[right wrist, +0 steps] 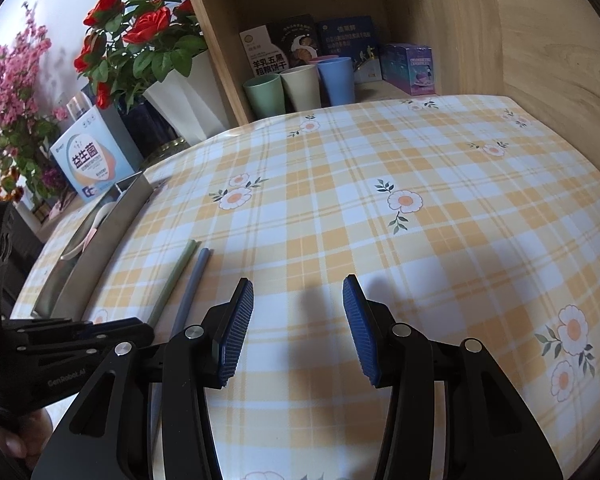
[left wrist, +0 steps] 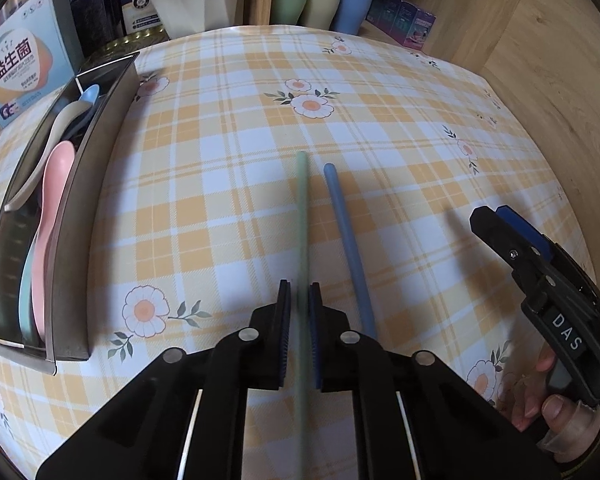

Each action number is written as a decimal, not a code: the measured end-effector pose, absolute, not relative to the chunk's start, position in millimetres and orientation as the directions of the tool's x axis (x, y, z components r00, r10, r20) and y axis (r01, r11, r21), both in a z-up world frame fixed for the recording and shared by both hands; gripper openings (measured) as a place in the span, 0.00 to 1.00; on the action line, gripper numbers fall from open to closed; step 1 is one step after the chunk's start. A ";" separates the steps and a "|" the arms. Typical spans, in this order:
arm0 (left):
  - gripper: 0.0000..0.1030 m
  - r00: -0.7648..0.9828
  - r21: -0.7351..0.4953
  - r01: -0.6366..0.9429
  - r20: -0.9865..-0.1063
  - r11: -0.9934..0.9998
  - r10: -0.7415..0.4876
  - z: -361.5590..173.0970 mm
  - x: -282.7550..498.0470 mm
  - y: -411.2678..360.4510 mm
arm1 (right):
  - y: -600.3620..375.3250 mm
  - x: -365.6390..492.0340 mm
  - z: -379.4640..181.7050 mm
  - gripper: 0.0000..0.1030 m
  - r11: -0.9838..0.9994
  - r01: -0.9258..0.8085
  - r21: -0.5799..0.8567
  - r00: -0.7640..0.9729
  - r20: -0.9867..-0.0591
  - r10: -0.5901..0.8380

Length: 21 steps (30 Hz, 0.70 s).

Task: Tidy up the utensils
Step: 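Move the left tool to the loose green chopstick and close on it, then close the right tool on the loose blue chopstick and lift it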

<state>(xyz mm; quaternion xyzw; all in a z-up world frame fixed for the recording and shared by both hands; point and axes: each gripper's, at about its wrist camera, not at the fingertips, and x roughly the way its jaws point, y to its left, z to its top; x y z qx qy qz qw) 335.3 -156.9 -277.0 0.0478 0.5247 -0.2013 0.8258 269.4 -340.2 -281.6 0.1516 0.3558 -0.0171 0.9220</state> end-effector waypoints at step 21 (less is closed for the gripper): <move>0.05 0.346 -0.213 0.332 -0.879 0.919 -0.329 -276.7 333.4 -143.2 | -341.4 269.8 -284.0 0.45 0.950 0.141 0.280 0.739 -0.668 0.087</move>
